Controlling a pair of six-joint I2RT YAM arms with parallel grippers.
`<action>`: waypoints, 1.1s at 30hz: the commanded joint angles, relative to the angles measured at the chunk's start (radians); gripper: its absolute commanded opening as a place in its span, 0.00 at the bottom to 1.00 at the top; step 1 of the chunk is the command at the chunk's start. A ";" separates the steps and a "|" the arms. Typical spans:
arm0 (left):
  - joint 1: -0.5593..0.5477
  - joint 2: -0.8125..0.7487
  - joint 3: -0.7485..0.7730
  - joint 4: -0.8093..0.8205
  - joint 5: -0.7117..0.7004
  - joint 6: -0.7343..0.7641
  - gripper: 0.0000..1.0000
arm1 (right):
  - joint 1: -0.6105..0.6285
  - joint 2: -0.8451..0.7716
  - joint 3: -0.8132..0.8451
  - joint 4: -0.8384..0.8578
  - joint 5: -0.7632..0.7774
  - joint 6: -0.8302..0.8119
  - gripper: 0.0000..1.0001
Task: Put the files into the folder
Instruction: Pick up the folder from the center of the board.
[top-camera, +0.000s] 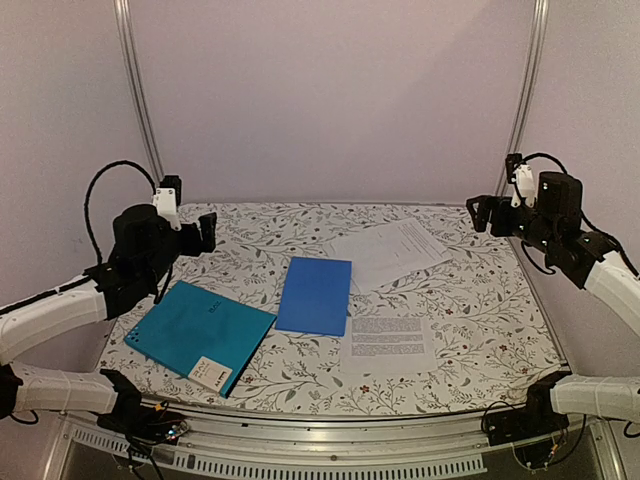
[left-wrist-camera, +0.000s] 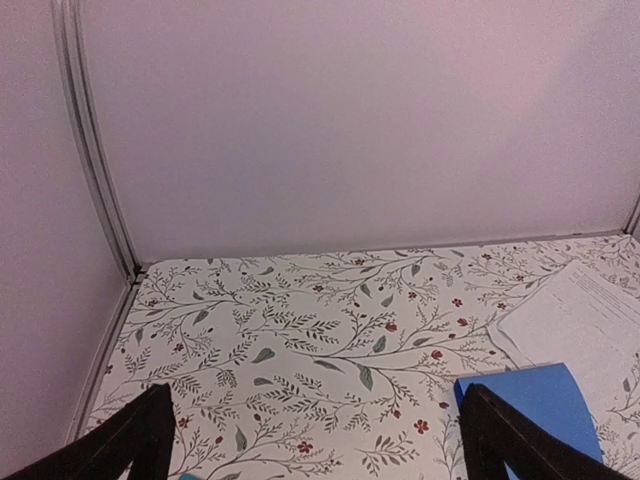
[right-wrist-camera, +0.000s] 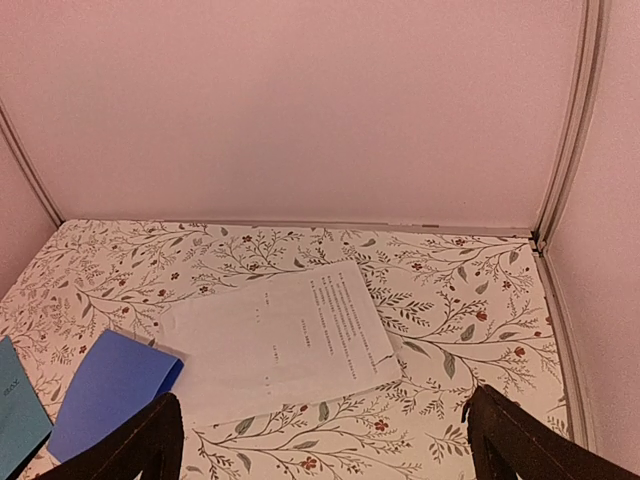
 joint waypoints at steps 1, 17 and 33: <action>-0.013 -0.002 -0.022 0.000 -0.010 0.014 1.00 | -0.004 -0.022 -0.010 0.007 -0.019 -0.008 0.99; -0.013 0.043 0.022 -0.144 0.098 -0.051 1.00 | 0.051 0.021 0.073 -0.140 -0.037 0.029 0.99; -0.021 0.602 0.324 -0.281 0.576 -0.214 0.96 | 0.412 0.596 0.255 -0.138 0.000 0.095 0.99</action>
